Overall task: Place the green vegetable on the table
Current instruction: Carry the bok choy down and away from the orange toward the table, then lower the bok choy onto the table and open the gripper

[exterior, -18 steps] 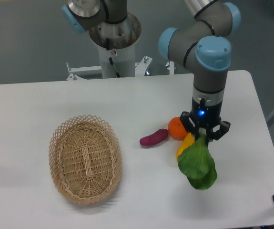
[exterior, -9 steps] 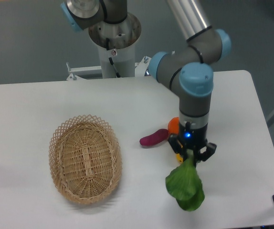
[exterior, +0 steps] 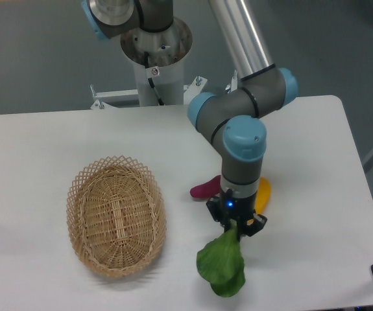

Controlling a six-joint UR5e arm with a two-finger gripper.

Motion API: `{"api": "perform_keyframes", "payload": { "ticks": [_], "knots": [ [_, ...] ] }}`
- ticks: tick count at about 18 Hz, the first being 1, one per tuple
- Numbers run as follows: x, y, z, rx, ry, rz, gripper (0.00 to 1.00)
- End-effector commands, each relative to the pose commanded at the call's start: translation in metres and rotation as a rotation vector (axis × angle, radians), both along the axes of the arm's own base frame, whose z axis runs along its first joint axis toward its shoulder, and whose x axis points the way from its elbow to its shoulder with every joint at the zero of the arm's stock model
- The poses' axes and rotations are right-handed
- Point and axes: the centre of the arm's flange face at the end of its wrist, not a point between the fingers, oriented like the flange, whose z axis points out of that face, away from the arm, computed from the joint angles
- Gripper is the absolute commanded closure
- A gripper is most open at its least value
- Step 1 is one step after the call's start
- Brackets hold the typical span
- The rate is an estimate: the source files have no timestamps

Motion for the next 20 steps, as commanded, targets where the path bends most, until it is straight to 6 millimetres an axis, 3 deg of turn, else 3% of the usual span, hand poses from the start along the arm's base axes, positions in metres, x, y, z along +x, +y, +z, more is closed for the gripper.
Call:
{"api": "perform_keyframes", "payload": {
  "ticks": [5,6,10,11,15,18,20],
  "knots": [
    [0.003,-0.001,-0.003,-0.005,-0.006,-0.003,0.61],
    [0.003,-0.001,-0.003,-0.005,-0.004,-0.001,0.53],
    [0.000,0.001,0.000,-0.001,0.006,-0.013,0.03],
    [0.000,0.001,0.001,-0.002,0.007,-0.019,0.00],
    [0.000,-0.001,0.008,0.005,0.015,-0.014,0.00],
    [-0.001,0.000,0.026,0.023,0.037,-0.007,0.00],
    [-0.011,0.007,0.049,0.051,0.073,-0.002,0.00]
  ]
}}
